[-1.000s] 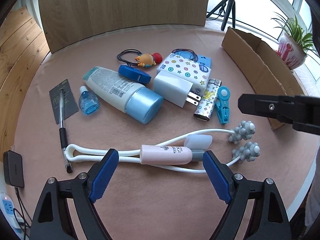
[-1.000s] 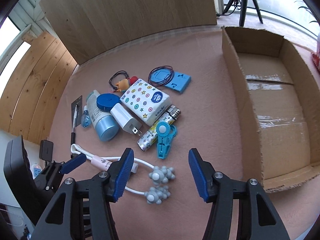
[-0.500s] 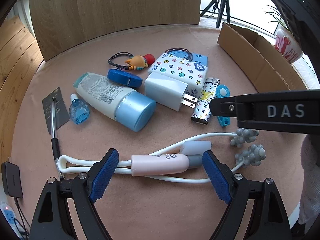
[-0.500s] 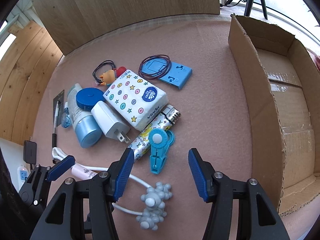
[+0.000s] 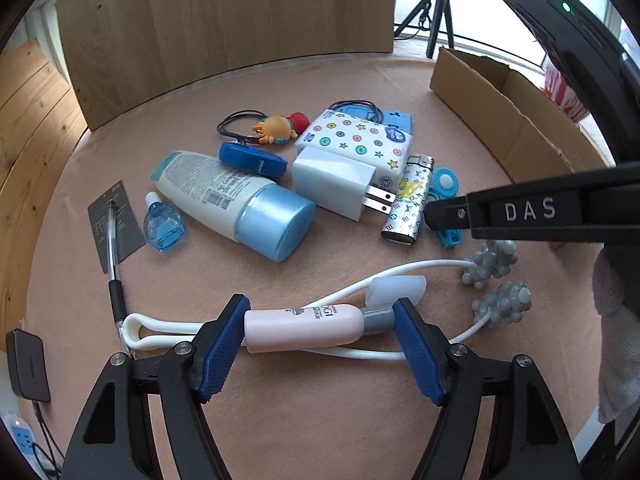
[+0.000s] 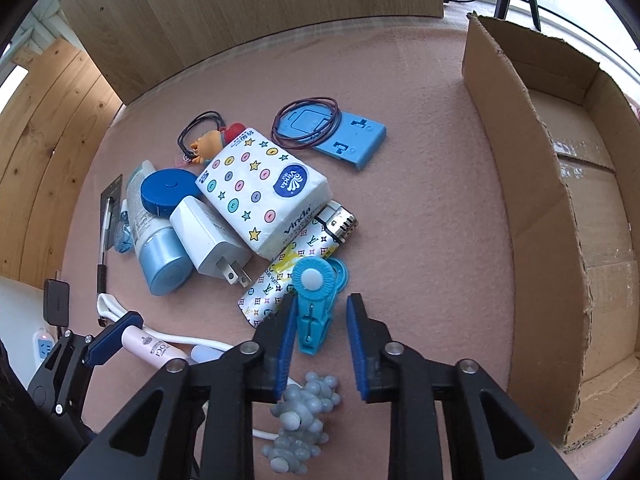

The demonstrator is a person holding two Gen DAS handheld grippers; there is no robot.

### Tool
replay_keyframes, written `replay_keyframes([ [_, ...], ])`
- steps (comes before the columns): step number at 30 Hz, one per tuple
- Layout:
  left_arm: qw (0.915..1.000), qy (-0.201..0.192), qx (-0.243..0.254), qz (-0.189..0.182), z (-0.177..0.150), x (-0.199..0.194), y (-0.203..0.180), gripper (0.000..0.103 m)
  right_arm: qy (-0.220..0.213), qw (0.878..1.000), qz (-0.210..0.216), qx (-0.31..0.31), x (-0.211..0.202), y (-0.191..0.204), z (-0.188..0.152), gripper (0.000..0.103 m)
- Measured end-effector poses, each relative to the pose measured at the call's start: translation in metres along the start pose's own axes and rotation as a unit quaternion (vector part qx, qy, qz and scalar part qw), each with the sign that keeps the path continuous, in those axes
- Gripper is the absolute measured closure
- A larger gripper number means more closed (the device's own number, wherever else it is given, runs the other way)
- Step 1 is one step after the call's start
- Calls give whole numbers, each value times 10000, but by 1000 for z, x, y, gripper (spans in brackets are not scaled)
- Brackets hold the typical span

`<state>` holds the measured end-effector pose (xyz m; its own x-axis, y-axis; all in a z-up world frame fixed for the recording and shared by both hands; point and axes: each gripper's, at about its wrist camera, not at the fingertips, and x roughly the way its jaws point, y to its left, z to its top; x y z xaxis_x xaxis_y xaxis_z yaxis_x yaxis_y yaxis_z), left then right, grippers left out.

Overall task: Organize objects
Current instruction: 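Grasp the blue plastic clip with the right tool while the left tool grasps the pink-and-white tube, then carry the blue clip and pink tube into the cardboard box and open both tools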

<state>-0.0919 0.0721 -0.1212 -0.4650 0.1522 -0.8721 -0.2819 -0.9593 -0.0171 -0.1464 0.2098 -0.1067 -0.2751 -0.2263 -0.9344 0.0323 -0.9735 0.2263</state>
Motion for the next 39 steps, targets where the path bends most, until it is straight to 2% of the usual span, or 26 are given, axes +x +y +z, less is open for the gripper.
replay_keyframes([
  [2,10000,-7,-82,5,1,-1,5,27,-11,10000,14,-15,1,0,0,88],
  [10,9994,-152,-309,-30,0,-20,18,27,-107,9991,382,165,-11,-9,-4,90],
  [17,9987,-182,-468,36,1,-27,28,27,-234,9985,407,266,-24,-20,-6,90],
  [24,9984,-379,-410,4,11,-45,21,27,-501,9961,625,367,-51,-26,-9,90],
  [29,9981,-515,-301,-162,30,-55,2,27,-779,9935,695,446,-79,-44,-10,90],
  [34,9970,-670,-104,-374,52,-61,-32,27,-1140,9883,663,764,-110,-79,-8,90],
  [39,9944,-843,133,-619,82,-59,-77,27,-1435,9846,332,947,-133,-124,-7,90],
])
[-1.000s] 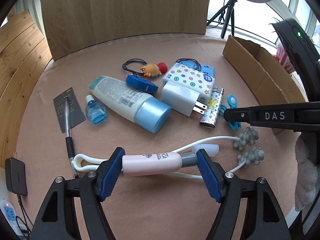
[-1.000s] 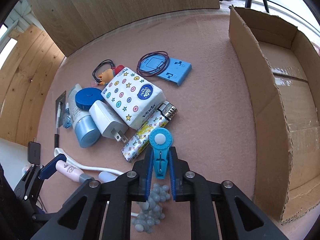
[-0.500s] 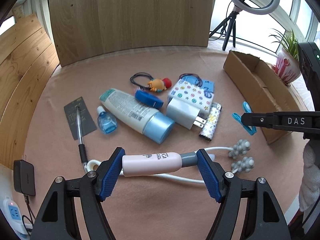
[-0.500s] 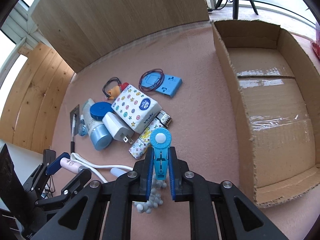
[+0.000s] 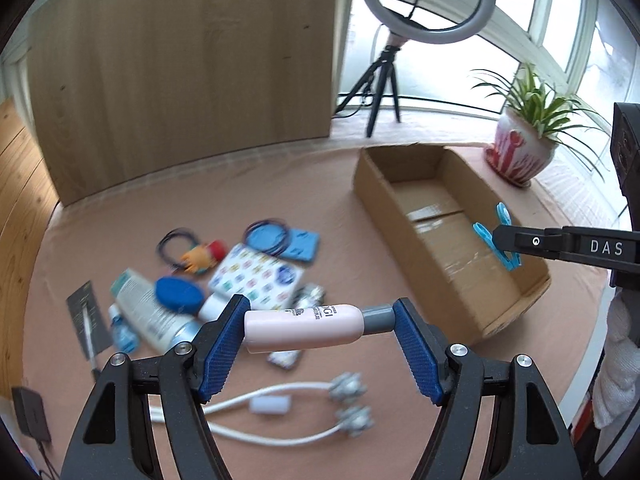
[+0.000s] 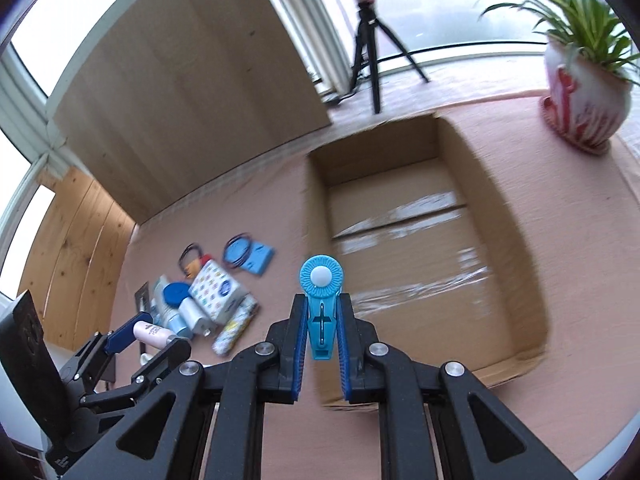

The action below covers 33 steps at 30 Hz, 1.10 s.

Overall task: Organize objects
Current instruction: 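Carry the blue clip and pink tube into the cardboard box and open both tools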

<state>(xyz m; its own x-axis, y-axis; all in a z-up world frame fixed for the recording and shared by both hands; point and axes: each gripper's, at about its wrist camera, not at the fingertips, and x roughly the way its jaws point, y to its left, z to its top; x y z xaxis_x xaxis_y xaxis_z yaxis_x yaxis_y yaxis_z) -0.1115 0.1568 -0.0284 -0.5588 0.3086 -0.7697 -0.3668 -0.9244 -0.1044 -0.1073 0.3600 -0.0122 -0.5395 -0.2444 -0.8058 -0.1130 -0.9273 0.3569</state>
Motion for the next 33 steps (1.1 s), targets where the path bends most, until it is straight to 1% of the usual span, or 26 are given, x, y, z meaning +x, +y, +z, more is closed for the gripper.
replay_keyframes([
  [6,9994,-102,221,-232,26,20,-51,27,-113,9992,-381,-4,-6,-36,10,90],
  [11,9986,-69,444,-291,39,48,-88,27,-48,9990,-447,78,-1,-60,13,90],
  [18,9983,99,511,-265,45,88,-116,27,93,9987,-504,29,6,-76,12,90],
  [23,9979,232,557,-234,42,103,-120,26,229,9981,-572,-30,14,-83,8,89],
  [24,9977,243,575,-250,41,104,-121,26,222,9981,-573,-54,14,-84,7,87],
  [25,9976,260,598,-241,41,105,-122,22,232,9980,-591,-73,13,-85,6,74],
  [26,9977,245,606,-191,41,104,-122,18,210,9978,-629,-67,12,-86,6,58],
  [27,9979,209,597,-158,41,102,-121,18,115,9976,-675,-36,9,-87,5,54],
  [28,9981,165,577,-133,40,98,-119,18,46,9973,-728,-29,6,-88,5,53],
  [33,9988,41,489,-80,41,81,-109,18,-31,9968,-798,-68,-2,-86,6,53],
])
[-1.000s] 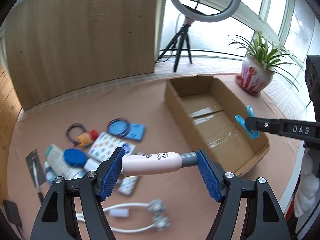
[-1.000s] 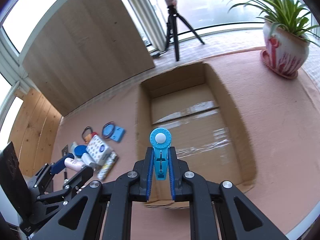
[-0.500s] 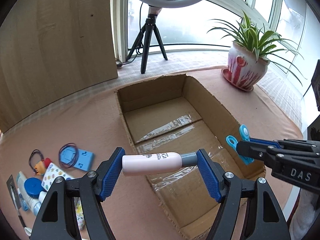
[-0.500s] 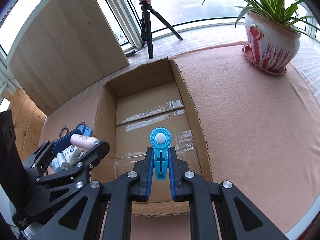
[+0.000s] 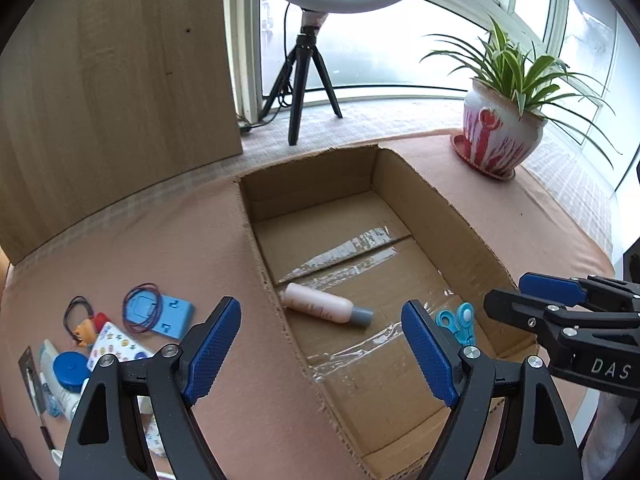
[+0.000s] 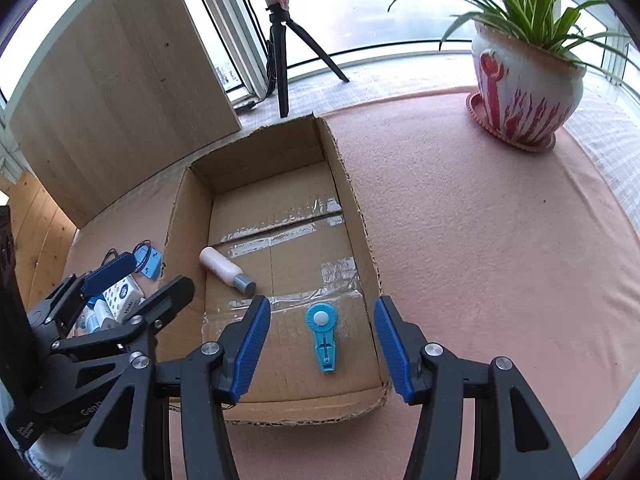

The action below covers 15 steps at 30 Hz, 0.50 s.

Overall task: Organize objects
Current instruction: 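Carry the blue clip and pink tube into the cardboard box and open both tools, then move the right tool to the grey ball end of the white cord and grasp it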

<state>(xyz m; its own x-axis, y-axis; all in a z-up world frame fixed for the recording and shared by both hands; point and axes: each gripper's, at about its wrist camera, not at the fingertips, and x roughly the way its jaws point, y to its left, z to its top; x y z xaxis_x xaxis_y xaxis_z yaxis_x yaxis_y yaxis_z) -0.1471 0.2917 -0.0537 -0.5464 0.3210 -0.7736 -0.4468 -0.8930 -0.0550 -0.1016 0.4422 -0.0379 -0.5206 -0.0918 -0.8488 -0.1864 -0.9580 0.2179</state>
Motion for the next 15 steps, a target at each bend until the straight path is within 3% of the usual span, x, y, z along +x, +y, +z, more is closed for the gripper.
replay_keyframes([
  [9,9980,-249,-498,285,-17,-59,53,18,-178,9982,370,-432,-21,45,-1,53],
  [15,9901,-173,-1200,710,-53,-98,123,18,143,9894,918,-1114,-13,103,-9,53],
])
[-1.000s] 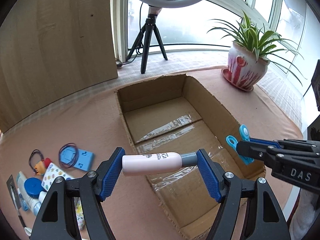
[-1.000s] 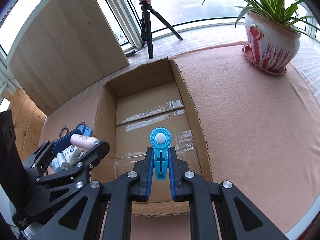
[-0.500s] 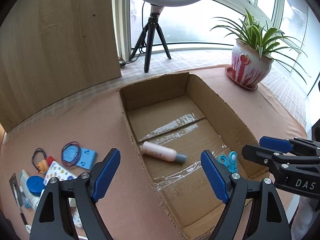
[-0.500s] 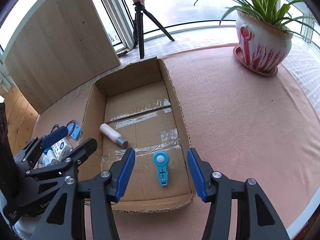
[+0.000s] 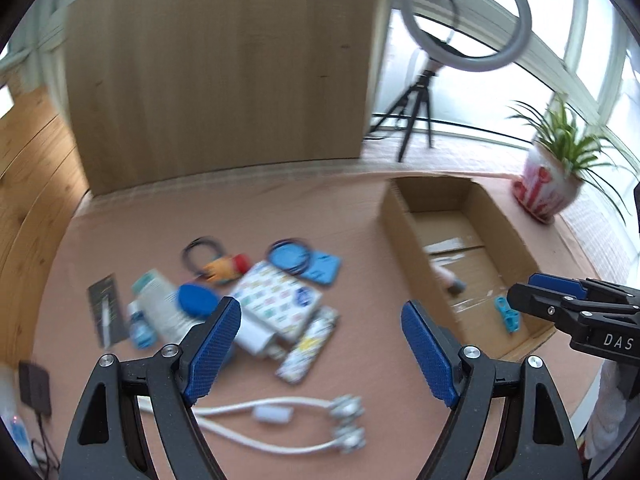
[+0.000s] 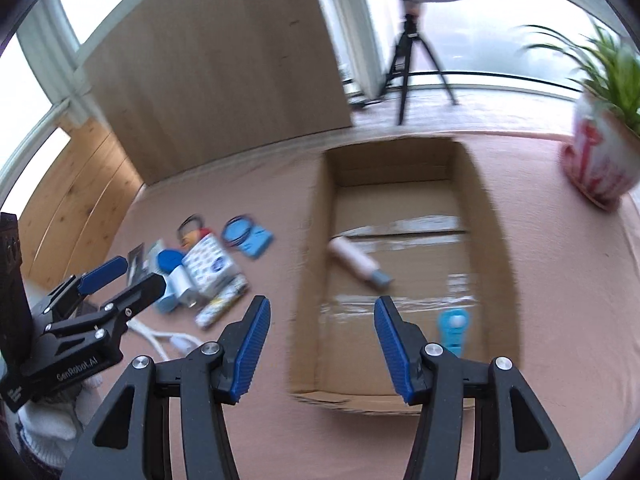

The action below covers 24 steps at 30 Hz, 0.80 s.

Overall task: Organize objects
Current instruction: 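Move the right tool to the grey ball end of the white cord and grasp it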

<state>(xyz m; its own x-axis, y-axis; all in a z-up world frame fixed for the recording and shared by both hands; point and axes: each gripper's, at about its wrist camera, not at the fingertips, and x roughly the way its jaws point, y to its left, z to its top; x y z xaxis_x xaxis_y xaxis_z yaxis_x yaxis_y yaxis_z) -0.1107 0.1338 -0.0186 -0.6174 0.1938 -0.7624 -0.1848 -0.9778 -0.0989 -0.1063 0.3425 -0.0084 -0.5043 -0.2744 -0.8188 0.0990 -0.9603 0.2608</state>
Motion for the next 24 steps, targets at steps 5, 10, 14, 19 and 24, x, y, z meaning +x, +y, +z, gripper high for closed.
replay_keyframes([
  [5,9984,140,-477,281,-27,-16,55,18,462,9963,293,-664,27,46,-1,53],
  [10,9941,408,-927,387,-60,-21,97,18,960,9877,482,-1136,57,80,-5,53],
  [14,9897,629,-1224,385,-86,-17,115,18,1405,9797,530,-1328,85,96,-10,53],
  [19,9843,925,-1499,140,-111,-3,116,19,1879,9683,399,-1596,116,109,-15,53],
  [24,9806,1096,-1614,-178,-116,16,105,20,2271,9586,448,-1659,132,115,-21,60],
])
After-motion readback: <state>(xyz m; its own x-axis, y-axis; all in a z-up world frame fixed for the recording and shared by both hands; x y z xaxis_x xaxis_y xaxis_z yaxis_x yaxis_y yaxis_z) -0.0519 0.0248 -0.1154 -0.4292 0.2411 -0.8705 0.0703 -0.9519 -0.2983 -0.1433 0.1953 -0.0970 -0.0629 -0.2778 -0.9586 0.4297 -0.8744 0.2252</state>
